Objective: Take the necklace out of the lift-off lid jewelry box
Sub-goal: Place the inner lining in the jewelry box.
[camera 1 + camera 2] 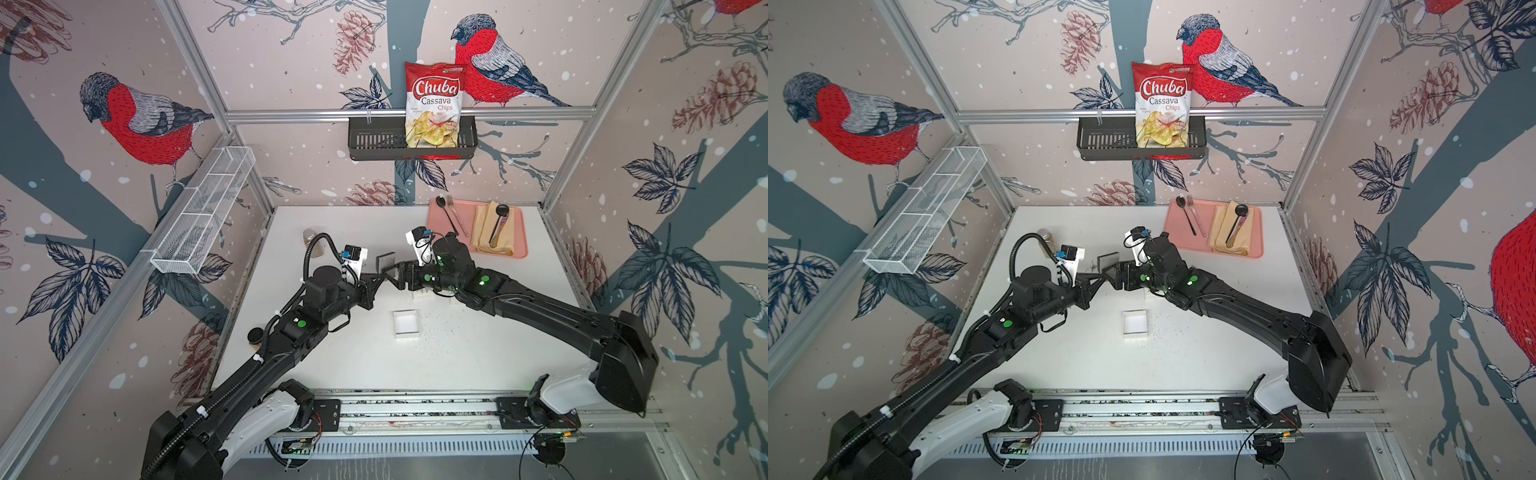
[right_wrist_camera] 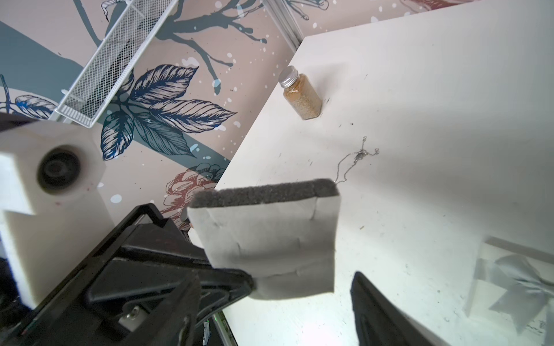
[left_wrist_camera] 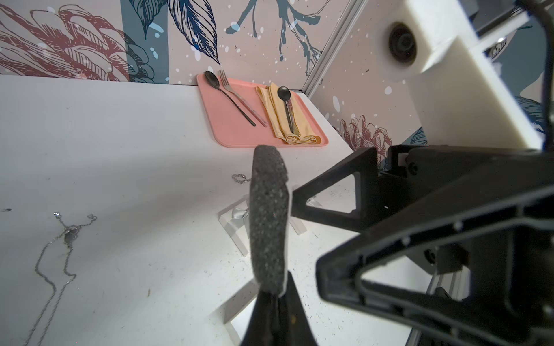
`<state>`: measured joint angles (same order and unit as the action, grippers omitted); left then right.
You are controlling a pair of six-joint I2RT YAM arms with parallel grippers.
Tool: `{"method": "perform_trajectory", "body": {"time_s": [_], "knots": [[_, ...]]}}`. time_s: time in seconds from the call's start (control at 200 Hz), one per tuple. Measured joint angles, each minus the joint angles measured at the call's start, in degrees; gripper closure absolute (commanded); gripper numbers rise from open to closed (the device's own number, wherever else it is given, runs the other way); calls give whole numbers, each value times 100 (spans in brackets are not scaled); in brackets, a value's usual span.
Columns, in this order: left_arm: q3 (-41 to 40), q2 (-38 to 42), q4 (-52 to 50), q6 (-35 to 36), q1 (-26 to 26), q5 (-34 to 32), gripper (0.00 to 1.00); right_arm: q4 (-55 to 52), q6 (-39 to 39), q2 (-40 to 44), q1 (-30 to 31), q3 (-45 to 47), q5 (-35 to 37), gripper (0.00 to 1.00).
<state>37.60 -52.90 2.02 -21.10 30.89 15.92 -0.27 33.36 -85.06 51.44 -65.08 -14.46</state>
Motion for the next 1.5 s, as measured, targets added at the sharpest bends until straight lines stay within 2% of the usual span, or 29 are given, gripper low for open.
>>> {"method": "perform_trajectory", "body": {"time_s": [0.16,0.48,0.55,0.69,0.785,0.981,1.126,1.281,1.501], "knots": [[0,-4,9,-2,0,70,100,4,-9,-238,-13,-197,-66,27],[-15,-9,31,-2,0,188,100,28,-48,-431,-83,-389,-424,56],[-31,-33,31,0,0,203,100,24,-48,-446,-79,-391,-479,57],[-37,-72,26,13,0,203,73,-22,-44,-442,-76,-391,-472,57],[-37,-74,2,17,0,201,64,-114,-7,-369,-144,-345,-382,57],[-321,190,-164,31,0,138,61,-564,376,-103,-321,109,184,57],[-988,474,-151,-175,0,-42,61,-1106,737,-107,17,404,584,57],[-1419,428,-111,-487,0,-122,62,-1580,1222,-313,402,588,953,58],[-1720,122,199,-885,0,-125,63,-2138,1626,-973,671,175,1255,58]]}}
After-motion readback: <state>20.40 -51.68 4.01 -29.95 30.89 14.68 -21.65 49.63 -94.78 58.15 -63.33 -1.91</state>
